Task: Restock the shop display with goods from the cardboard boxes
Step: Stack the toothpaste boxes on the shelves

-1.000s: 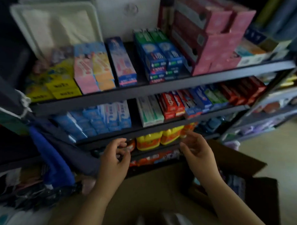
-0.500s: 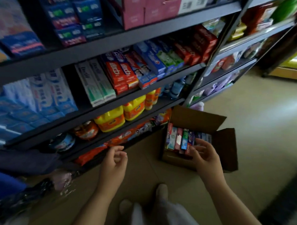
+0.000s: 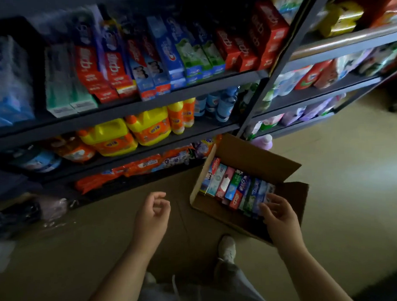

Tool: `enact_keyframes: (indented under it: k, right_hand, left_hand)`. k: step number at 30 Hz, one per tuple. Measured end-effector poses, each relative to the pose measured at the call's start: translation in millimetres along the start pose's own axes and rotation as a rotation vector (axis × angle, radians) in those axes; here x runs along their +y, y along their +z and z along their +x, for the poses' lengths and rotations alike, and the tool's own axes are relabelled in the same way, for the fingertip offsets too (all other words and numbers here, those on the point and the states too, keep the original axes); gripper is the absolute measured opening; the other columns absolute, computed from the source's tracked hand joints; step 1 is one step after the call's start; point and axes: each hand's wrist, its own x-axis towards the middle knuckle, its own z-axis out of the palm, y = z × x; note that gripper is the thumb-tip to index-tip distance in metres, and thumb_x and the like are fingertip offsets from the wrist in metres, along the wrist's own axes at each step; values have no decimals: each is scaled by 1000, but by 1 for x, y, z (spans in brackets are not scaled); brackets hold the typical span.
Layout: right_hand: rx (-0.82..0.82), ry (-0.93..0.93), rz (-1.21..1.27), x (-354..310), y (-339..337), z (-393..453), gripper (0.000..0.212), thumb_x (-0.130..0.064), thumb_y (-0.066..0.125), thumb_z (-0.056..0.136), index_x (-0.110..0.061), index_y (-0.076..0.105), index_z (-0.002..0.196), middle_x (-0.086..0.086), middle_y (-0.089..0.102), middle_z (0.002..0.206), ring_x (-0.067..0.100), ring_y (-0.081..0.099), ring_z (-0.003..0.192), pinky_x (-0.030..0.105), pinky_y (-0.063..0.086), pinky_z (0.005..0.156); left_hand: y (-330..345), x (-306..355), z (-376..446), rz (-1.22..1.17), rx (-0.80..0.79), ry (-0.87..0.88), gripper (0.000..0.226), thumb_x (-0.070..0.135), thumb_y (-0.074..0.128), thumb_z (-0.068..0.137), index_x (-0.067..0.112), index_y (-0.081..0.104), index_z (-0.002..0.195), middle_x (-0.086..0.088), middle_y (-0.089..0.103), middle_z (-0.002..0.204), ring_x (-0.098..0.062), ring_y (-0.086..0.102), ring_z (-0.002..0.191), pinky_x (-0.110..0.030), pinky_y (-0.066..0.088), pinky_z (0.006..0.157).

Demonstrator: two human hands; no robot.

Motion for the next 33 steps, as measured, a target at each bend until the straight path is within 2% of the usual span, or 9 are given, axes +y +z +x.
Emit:
enact_keyframes:
  k: [5, 11, 14, 19, 22, 26, 29, 33]
  right_hand:
    - [-58, 65, -69, 36, -43, 65, 33, -28, 61, 93, -28, 51, 124, -4, 62, 104, 12, 63, 92, 27, 53, 70]
    - [-119, 175, -103, 83, -51, 113, 34, -22, 61, 93, -19, 53, 126, 0, 64, 97, 16, 64, 88, 29, 52, 69]
    - [-139, 215, -119, 104, -45, 134, 34, -22, 62, 92, -20, 53, 125, -1, 65, 97, 14, 64, 87, 25, 50, 65]
    - [-154, 261, -187, 150, -19, 188, 36, -23, 61, 93, -20, 51, 127, -3, 64, 98, 13, 64, 89, 30, 53, 73]
    - [-170, 302, -193, 181, 6, 224, 35, -25, 60, 93, -22, 50, 126, -4, 62, 105, 10, 61, 92, 21, 48, 66]
    - [-177, 301, -284, 228, 46, 274, 41, -28, 63, 91, -18, 51, 129, 3, 63, 110, 13, 63, 88, 17, 43, 57]
    - [-177, 327, -317, 257, 73, 305, 44, -31, 63, 91, -19, 49, 132, 6, 65, 116, 18, 64, 95, 23, 49, 64]
    - [-216, 343, -356, 285, 99, 330, 42, -30, 60, 93, -20, 48, 132, 0, 61, 112, 7, 58, 78, 18, 42, 53]
  left_hand:
    - [89, -2, 2, -18, -15, -105, 15, 19, 54, 94, 28, 54, 106, 2, 62, 97, -16, 63, 90, -21, 42, 63]
    - [148, -5, 12, 23, -27, -124, 16, 16, 54, 95, 22, 56, 109, 2, 64, 96, -16, 64, 85, -23, 46, 66]
    - [166, -18, 27, 47, -56, -138, 14, 16, 54, 95, 27, 55, 103, 3, 63, 95, -16, 64, 85, -21, 44, 65]
    - [202, -55, 78, 103, -140, -172, 16, 23, 53, 95, 38, 51, 99, 5, 62, 97, -12, 62, 89, -21, 43, 65]
    - [226, -79, 116, 113, -170, -158, 16, 24, 53, 95, 38, 51, 101, 6, 62, 98, -10, 61, 89, -22, 45, 66]
    - [264, -112, 170, 131, -186, -115, 16, 22, 54, 94, 31, 55, 107, 6, 62, 99, -14, 63, 89, -32, 50, 76]
    - [288, -133, 206, 110, -211, -108, 18, 22, 53, 95, 27, 55, 112, 6, 62, 97, -14, 63, 88, -28, 49, 75]
    - [305, -161, 239, 111, -227, -110, 20, 22, 53, 96, 26, 53, 115, 9, 60, 99, -9, 62, 86, -18, 43, 62]
